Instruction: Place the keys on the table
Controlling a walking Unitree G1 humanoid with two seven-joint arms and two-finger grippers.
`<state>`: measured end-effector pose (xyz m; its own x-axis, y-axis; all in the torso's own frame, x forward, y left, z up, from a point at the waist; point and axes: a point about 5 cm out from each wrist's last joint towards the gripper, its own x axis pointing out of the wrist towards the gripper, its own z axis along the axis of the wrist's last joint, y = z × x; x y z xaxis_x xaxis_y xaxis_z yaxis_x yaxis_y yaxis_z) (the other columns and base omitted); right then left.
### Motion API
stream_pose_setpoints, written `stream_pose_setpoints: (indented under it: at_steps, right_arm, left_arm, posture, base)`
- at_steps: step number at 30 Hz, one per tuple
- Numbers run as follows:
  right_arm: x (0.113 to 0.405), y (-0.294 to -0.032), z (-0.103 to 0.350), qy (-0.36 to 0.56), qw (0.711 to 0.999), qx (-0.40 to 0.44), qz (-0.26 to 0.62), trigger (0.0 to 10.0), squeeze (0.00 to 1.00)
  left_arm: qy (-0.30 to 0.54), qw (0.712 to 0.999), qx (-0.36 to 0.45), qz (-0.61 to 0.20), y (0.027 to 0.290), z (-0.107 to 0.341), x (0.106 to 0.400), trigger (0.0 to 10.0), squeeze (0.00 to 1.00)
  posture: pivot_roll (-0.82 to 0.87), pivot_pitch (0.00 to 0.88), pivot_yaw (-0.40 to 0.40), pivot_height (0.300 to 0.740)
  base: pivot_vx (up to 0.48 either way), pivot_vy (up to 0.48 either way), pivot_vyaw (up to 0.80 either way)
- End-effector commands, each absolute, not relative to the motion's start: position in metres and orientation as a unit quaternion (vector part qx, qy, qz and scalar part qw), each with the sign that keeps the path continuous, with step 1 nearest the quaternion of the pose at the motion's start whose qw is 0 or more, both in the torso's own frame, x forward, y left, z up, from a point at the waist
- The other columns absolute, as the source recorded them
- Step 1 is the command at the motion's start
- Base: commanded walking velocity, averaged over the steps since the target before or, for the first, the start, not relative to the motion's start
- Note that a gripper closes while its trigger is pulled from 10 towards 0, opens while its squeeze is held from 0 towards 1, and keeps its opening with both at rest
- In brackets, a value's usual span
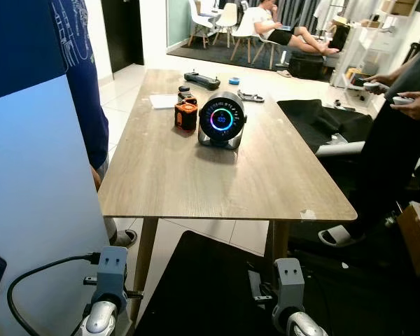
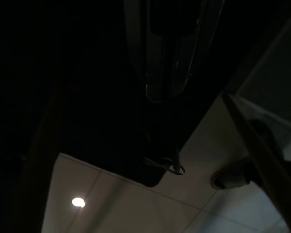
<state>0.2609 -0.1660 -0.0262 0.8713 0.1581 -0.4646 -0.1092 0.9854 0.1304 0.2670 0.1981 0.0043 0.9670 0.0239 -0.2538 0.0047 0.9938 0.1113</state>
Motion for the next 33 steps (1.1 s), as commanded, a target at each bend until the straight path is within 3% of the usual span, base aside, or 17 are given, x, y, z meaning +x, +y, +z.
stream_pose_setpoints:
  at_steps: [1, 4, 27, 30, 33]
  right_arm:
    - [0.26, -0.171, -0.027, 0.245, 0.966, 0.047, 0.063, 10.0, 0.0]
    - [0.26, -0.171, -0.027, 0.246, 0.966, 0.047, 0.062, 10.0, 0.0]
    - [0.259, -0.172, -0.027, 0.245, 0.966, 0.047, 0.063, 10.0, 0.0]
    - [0.263, -0.171, -0.023, 0.237, 0.967, 0.051, 0.077, 10.0, 0.0]
    - [0.269, -0.165, -0.014, 0.208, 0.966, 0.05, 0.145, 10.0, 0.0]
  left_arm:
    - [0.136, 0.989, 0.064, 0.0, 0.199, 0.001, 0.263, 10.0, 0.0]
    - [0.136, 0.989, 0.062, 0.003, 0.199, 0.001, 0.263, 10.0, 0.0]
    - [0.147, 0.988, 0.051, 0.002, 0.2, -0.002, 0.262, 10.0, 0.0]
    - [0.146, 0.988, 0.052, 0.0, 0.2, -0.001, 0.262, 10.0, 0.0]
    - [0.137, 0.989, 0.055, -0.017, 0.197, 0.0, 0.262, 10.0, 0.0]
  posture:
    - [0.12, 0.023, -0.051, 0.74]
    - [0.12, 0.024, -0.05, 0.74]
    - [0.12, 0.03, -0.046, 0.74]
    - [0.12, 0.031, -0.046, 0.74]
    - [0.12, 0.034, -0.046, 0.74]
  base:
    - [0.0, -0.48, 0.0]
    - [0.0, -0.442, 0.0]
    - [0.0, 0.0, 0.0]
    - [0.0, 0.0, 0.0]
    - [0.0, 0.0, 0.0]
